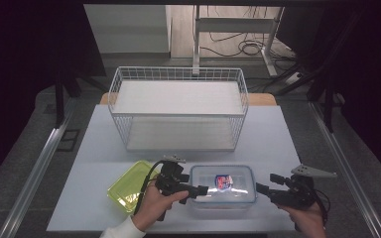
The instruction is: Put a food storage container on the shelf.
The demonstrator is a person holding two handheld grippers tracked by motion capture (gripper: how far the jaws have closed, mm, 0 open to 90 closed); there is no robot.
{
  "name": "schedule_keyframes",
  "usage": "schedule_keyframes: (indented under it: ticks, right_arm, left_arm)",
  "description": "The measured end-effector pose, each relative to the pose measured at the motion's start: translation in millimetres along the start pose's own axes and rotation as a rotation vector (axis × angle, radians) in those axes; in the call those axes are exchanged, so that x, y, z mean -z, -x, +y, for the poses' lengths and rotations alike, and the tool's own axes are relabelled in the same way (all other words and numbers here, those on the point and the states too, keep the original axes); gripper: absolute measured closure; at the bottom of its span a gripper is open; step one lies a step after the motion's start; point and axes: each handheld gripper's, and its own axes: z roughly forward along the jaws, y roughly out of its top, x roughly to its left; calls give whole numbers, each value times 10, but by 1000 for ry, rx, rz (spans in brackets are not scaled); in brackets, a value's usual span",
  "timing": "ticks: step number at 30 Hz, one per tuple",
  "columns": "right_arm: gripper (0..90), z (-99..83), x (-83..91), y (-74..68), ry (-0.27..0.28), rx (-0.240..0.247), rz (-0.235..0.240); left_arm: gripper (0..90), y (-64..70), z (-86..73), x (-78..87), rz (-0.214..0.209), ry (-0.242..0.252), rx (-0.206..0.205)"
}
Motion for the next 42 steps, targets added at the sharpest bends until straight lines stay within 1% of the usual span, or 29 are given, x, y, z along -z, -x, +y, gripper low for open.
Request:
schedule_keyframes:
  ticks: [2,3,7,8,10,11,12,14,15,17,21,22,24,26,27,29,31,32,36,39,40,41,42]
  right_arm:
    - [219,-8,-6,9,-3,-3,-1]
    - [219,-11,-10,13,-7,-6,-2]
    - [219,-12,-23,11,-9,-3,0]
    - [220,-14,-34,10,-13,-4,-1]
    - [219,-15,-38,12,-16,-1,-4]
    - [219,-19,-43,12,-21,-1,-6]
    - [220,-22,-46,15,-22,-2,-5]
    - [220,-25,-48,19,-22,-3,-7]
    - [220,-25,-48,19,-22,-3,-7]
    - [220,-27,-52,21,-22,-2,-9]
    - [221,-35,-63,34,-26,-2,-17]
    - [220,-38,-68,37,-28,-2,-21]
    - [220,-40,-71,46,-29,-2,-22]
    - [220,-40,-85,53,-29,-6,-22]
    - [220,-40,-85,53,-29,-6,-22]
    - [220,-43,-106,57,-34,-7,-20]
    - [220,-45,-113,56,-37,-8,-19]
    - [220,-50,-131,61,-45,-10,-16]
    - [223,-49,-199,72,-64,-17,-6]
    - [224,-32,-246,81,-71,-25,6]
    - [224,-10,-280,95,-76,-43,22]
    - [224,-10,-280,95,-76,-43,22]
    - [223,13,-334,112,-94,-68,47]
  left_arm:
    - [80,-31,-12,-17,-7,1,27]
    - [80,-78,-23,-28,-13,-4,33]
    - [81,-112,-32,-41,-13,-2,39]
    - [81,-120,-39,-60,-21,-5,49]
    - [78,-131,-48,-71,-15,-9,48]
    - [80,-144,-57,-83,-17,-10,55]
    - [80,-166,-67,-94,-30,-15,68]
    - [81,-199,-85,-117,-38,-16,102]
    - [81,-199,-85,-117,-38,-16,102]
    - [81,-224,-85,-133,-37,-32,88]
    - [89,-253,-83,-174,-40,-39,99]
    - [89,-261,-86,-183,-44,-41,111]
    - [98,-295,-106,-217,-68,-44,139]
    - [110,-325,-128,-252,-74,-52,157]
    - [115,-325,-128,-252,-74,-52,157]
    - [128,-348,-140,-267,-88,-54,167]
    - [153,-349,-139,-266,-93,-51,166]
    - [165,-346,-136,-254,-91,-37,167]
    - [205,-366,-136,-221,-94,-37,155]
    - [216,-363,-138,-216,-92,-34,151]
    - [226,-348,-142,-208,-82,-19,147]
    - [233,-348,-142,-208,-82,-19,147]
    - [245,-338,-142,-194,-75,-13,143]
